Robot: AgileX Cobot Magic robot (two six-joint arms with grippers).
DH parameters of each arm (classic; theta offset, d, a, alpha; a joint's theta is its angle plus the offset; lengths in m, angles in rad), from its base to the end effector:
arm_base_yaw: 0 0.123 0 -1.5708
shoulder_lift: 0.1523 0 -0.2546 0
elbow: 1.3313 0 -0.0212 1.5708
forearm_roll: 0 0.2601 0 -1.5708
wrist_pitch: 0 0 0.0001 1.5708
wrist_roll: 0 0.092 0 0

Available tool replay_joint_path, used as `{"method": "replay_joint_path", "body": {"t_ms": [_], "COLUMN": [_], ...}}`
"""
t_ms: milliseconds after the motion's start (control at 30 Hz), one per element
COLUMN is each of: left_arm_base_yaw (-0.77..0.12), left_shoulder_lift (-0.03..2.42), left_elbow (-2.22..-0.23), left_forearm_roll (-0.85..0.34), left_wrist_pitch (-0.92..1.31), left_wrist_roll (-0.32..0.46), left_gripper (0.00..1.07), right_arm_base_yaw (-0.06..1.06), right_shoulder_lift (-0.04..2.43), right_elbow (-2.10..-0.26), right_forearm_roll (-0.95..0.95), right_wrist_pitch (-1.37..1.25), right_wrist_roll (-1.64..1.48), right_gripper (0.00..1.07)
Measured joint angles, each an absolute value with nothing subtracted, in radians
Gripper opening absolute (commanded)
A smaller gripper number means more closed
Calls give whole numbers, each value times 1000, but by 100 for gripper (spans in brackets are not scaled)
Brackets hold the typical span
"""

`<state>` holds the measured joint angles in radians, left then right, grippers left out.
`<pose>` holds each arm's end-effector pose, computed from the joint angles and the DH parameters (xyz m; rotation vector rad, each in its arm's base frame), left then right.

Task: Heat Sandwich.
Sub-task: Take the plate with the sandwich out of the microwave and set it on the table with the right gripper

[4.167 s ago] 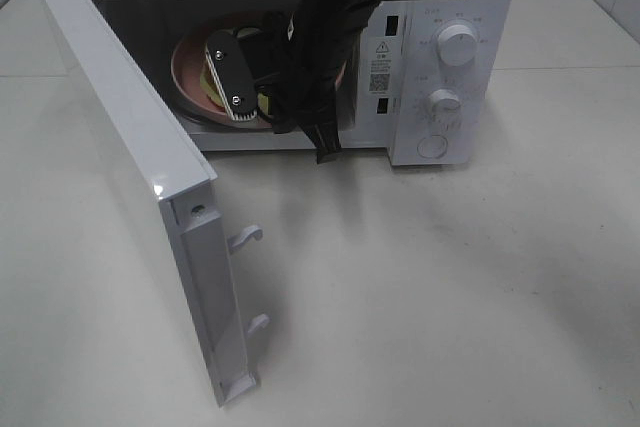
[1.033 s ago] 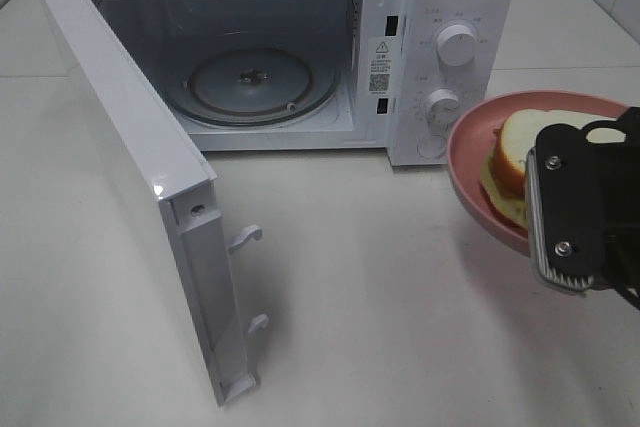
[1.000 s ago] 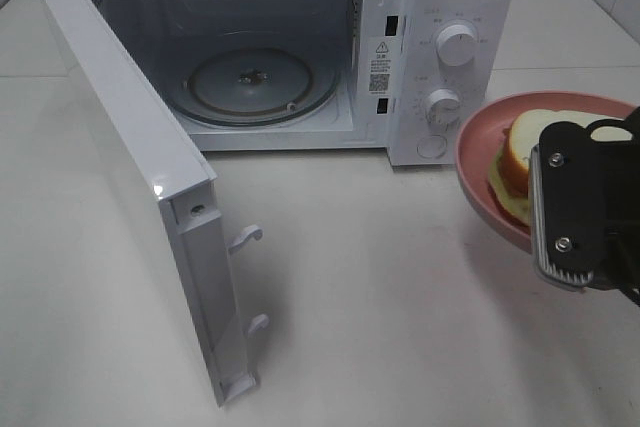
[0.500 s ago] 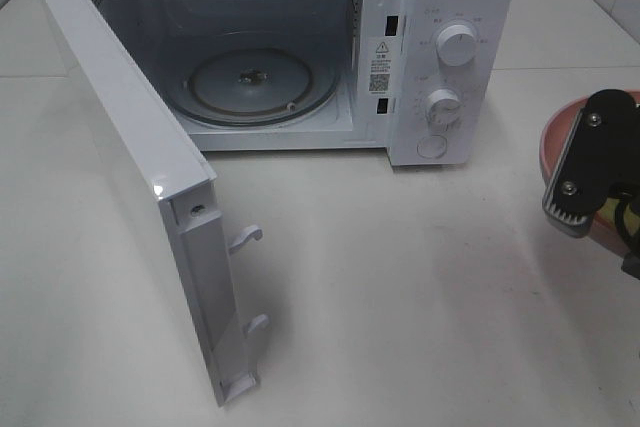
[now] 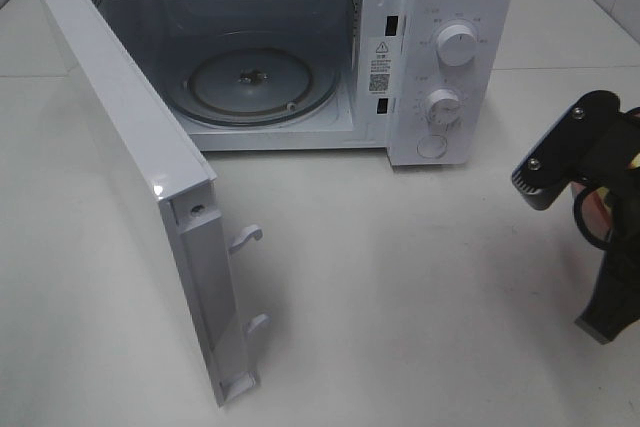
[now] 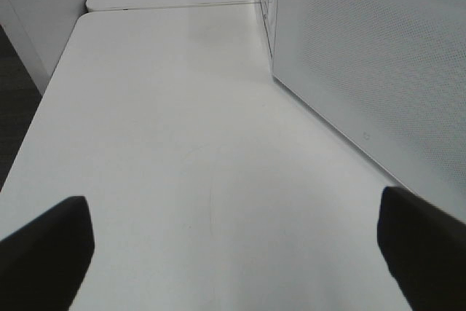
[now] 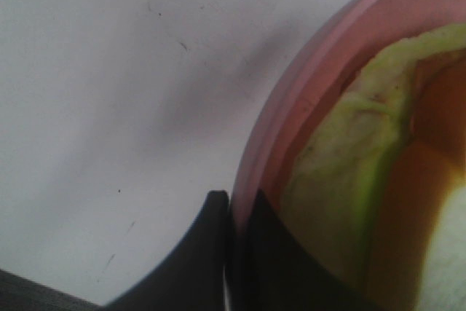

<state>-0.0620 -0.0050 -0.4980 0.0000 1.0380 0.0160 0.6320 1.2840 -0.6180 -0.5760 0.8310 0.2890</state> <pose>0.0353 -0.0022 0.2828 0.0787 2.0172 -0.0292 0.1960 0.0976 0.1691 -0.9511 2.5929 -0.4744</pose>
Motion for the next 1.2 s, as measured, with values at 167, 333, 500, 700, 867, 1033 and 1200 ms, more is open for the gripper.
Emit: {"method": "replay_joint_path", "body": {"t_ms": [167, 333, 500, 700, 867, 1033, 1200], "left_arm_base_yaw": [-62, -62, -62, -62, -62, -62, -62], "left_shoulder_lift": [-5, -5, -5, -5, -5, -5, -5], "left_elbow": [-498, -498, -498, -498, -498, -498, -498], "left_forearm_roll": [0, 0, 0, 0, 0, 0, 0], "left_wrist_pitch": [1038, 1038, 1038, 1038, 1038, 1038, 1038], "left_wrist_roll": [16, 16, 16, 16, 16, 16, 16], "left_gripper": [100, 100, 100, 100, 100, 100, 100], "right_arm_base_yaw": [585, 505, 443, 369, 304, 263, 228], "right_shoulder_lift": [1371, 1433, 1481, 1540, 1585, 1622, 1674], "right_elbow": [-643, -674, -698, -723, -723, -723, -723], "right_forearm_roll": [-585, -597, -597, -603, -635, -662, -689], "right_wrist_pitch": [767, 720, 691, 651, 603, 564, 514], "right_wrist_roll": [350, 393, 404, 430, 483, 509, 561], "right_gripper": [0, 0, 0, 0, 0, 0, 0]}}
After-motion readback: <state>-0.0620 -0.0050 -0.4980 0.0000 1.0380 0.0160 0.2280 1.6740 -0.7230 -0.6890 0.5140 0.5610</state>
